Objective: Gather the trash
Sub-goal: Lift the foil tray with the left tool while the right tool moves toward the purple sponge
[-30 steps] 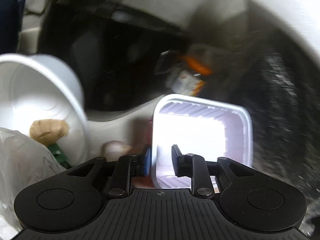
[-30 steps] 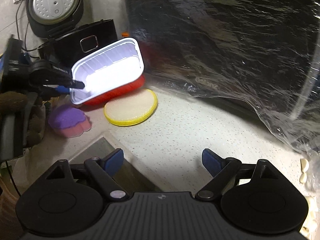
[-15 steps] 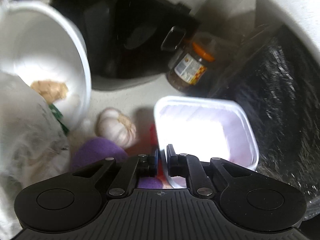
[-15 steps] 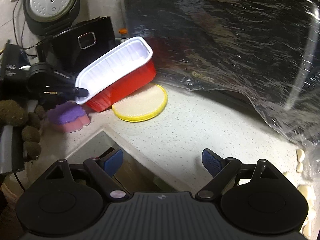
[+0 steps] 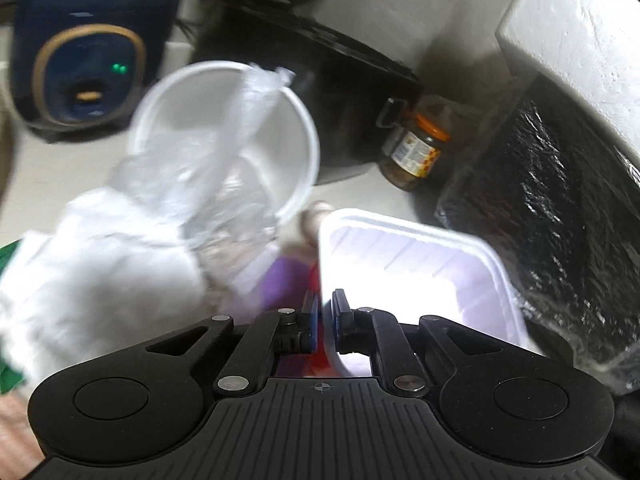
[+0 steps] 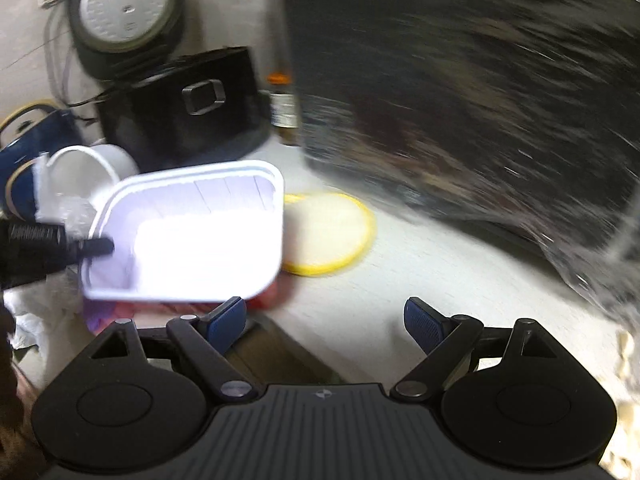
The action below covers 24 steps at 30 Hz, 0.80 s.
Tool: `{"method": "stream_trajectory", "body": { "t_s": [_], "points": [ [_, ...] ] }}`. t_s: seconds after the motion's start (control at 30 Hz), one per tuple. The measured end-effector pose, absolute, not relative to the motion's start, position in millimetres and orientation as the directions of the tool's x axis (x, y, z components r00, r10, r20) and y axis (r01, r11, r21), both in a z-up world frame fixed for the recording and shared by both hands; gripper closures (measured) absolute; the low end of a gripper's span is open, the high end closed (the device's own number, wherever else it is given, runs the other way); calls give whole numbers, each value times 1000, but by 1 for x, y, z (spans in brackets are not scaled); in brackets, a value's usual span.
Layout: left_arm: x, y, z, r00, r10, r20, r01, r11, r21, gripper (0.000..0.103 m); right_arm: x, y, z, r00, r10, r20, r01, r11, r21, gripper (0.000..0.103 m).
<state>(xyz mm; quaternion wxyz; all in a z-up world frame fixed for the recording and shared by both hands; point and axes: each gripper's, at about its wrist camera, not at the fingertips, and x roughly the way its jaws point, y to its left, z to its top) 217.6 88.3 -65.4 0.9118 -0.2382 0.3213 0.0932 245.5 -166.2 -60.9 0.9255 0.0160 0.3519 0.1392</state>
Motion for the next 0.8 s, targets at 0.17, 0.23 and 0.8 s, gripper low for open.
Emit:
{"method": "stream_trajectory", "body": {
  "t_s": [0.17,0.23,0.8],
  "points": [
    [180,115,-56,769,154,-620,-426,846,-319,93,254,-138,-58,697,325,-640,-331,937,116,16],
    [172,126,-56,760,183,-624,-466,822,-327,91,261,-131,-56,694,339,-635,-351,930,112,16],
    [146,124,-50,747,191,-637,-490,806,-333,93,378,-121,-87,634,338,-695,-359,925,123,20]
  ]
}}
